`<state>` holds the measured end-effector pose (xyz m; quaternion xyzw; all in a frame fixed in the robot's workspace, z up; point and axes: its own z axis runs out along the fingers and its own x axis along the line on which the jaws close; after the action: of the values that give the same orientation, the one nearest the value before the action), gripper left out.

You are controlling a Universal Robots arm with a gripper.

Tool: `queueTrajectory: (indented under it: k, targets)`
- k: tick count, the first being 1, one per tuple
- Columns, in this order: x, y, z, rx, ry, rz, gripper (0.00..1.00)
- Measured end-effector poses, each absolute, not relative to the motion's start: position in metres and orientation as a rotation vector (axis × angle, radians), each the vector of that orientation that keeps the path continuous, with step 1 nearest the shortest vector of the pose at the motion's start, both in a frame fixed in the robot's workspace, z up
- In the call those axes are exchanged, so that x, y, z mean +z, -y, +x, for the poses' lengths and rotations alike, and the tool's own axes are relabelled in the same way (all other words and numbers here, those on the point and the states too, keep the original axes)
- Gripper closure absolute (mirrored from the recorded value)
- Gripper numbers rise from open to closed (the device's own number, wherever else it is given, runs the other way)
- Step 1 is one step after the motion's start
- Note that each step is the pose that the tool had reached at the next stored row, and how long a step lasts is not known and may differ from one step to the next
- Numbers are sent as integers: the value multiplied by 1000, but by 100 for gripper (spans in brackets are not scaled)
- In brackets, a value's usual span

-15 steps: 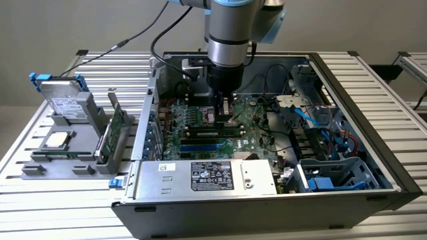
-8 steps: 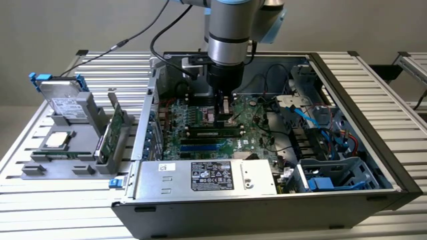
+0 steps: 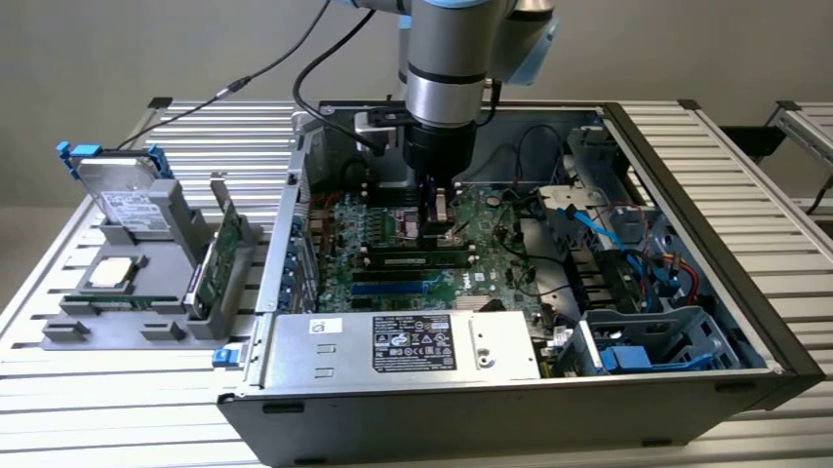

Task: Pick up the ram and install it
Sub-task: 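Press down the ram until it locks into place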

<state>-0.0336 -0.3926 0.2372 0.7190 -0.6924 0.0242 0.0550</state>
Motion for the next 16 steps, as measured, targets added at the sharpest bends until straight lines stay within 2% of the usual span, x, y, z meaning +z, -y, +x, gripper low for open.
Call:
queueTrajectory:
  k: [16]
  targets:
    - [238,393,-34,71,2052,2235,90]
